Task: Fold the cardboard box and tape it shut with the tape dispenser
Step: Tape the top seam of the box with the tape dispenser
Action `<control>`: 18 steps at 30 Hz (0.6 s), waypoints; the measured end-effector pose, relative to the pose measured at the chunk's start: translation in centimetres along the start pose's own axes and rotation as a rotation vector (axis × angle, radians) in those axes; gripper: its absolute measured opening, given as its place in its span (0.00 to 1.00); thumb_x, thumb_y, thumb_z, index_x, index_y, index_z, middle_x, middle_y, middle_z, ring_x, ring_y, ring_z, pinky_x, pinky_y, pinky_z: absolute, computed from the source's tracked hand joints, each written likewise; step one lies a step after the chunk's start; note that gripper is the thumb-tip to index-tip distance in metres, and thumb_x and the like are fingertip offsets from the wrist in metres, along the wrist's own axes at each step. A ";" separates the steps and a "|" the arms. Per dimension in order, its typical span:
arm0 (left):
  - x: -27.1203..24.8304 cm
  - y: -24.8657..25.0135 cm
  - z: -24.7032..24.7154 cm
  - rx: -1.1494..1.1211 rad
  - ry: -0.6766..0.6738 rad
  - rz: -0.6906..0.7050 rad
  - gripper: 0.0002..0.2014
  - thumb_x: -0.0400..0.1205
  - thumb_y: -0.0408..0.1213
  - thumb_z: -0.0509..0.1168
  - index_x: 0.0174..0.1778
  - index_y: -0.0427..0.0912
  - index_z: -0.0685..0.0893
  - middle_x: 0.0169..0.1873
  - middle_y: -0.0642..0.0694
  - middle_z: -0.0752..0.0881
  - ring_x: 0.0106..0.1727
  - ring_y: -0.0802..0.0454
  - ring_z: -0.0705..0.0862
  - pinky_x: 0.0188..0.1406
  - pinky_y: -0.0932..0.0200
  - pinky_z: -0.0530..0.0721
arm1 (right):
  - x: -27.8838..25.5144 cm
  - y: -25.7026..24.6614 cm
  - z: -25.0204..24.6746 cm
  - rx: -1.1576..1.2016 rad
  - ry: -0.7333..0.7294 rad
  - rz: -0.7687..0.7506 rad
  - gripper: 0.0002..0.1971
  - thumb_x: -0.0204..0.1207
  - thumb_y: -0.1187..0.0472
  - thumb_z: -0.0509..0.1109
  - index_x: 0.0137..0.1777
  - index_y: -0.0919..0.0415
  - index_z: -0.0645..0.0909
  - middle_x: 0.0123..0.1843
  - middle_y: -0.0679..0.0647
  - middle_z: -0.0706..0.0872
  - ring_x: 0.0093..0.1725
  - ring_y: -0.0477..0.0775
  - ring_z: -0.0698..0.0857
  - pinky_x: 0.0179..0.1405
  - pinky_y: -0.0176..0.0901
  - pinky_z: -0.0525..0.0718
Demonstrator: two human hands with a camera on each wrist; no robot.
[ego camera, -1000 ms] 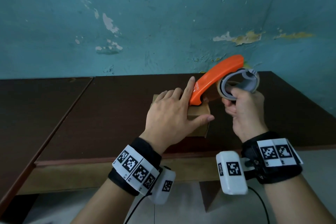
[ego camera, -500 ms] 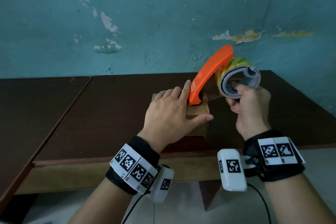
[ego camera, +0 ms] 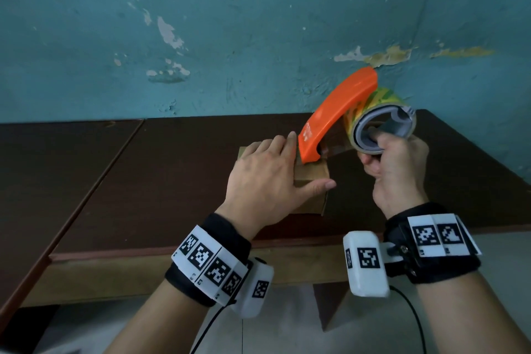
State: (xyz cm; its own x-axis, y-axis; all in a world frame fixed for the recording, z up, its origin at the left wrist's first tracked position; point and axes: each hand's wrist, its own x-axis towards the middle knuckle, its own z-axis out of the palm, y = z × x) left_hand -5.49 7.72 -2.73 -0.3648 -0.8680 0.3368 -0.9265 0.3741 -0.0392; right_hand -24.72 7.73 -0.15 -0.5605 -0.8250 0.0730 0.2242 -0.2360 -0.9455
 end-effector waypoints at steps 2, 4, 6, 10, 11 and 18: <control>0.0 -0.1 -0.2 0.016 -0.019 -0.013 0.57 0.78 0.83 0.39 0.88 0.38 0.69 0.73 0.45 0.83 0.75 0.45 0.81 0.78 0.46 0.73 | 0.9 -0.4 -0.9 0.002 0.102 -0.018 0.10 0.76 0.73 0.68 0.37 0.59 0.82 0.27 0.53 0.80 0.20 0.45 0.75 0.15 0.33 0.65; 0.1 0.2 -0.3 0.025 -0.030 -0.022 0.56 0.79 0.83 0.40 0.86 0.39 0.72 0.73 0.44 0.83 0.74 0.44 0.81 0.78 0.46 0.73 | 1.5 -0.6 -1.7 -0.023 0.134 -0.035 0.12 0.74 0.73 0.69 0.36 0.56 0.82 0.28 0.51 0.82 0.20 0.43 0.75 0.18 0.34 0.65; 0.2 0.5 -0.4 0.025 -0.041 -0.026 0.55 0.79 0.82 0.40 0.86 0.39 0.72 0.74 0.44 0.83 0.75 0.44 0.81 0.79 0.46 0.73 | 1.6 -0.4 -2.3 -0.003 0.113 -0.014 0.11 0.74 0.73 0.68 0.37 0.56 0.81 0.28 0.50 0.81 0.20 0.42 0.74 0.18 0.34 0.65; 0.1 0.4 -0.4 0.030 -0.042 -0.017 0.57 0.78 0.83 0.39 0.87 0.38 0.69 0.74 0.44 0.82 0.75 0.45 0.81 0.79 0.47 0.73 | 1.7 -0.1 -2.6 -0.034 0.113 0.002 0.10 0.75 0.70 0.70 0.39 0.54 0.84 0.31 0.50 0.85 0.23 0.42 0.76 0.20 0.32 0.68; 0.1 0.3 -0.3 0.026 -0.038 -0.018 0.57 0.78 0.83 0.39 0.88 0.38 0.69 0.75 0.44 0.82 0.75 0.45 0.81 0.79 0.47 0.73 | 1.8 -0.1 -2.7 -0.048 0.109 -0.015 0.10 0.75 0.70 0.70 0.39 0.54 0.84 0.31 0.49 0.85 0.23 0.42 0.77 0.21 0.32 0.70; 0.0 0.1 -0.1 -0.008 -0.023 -0.024 0.57 0.79 0.83 0.43 0.89 0.36 0.66 0.75 0.43 0.82 0.76 0.44 0.81 0.79 0.46 0.73 | 2.3 0.1 -3.7 -0.147 0.072 -0.158 0.13 0.72 0.73 0.71 0.34 0.53 0.83 0.27 0.45 0.86 0.23 0.43 0.77 0.23 0.34 0.72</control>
State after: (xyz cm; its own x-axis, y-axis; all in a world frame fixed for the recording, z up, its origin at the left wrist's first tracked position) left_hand -5.61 7.81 -2.60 -0.3446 -0.8840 0.3159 -0.9343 0.3556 -0.0241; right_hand -28.91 7.74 -1.24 -0.6362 -0.7434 0.2064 0.0129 -0.2777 -0.9606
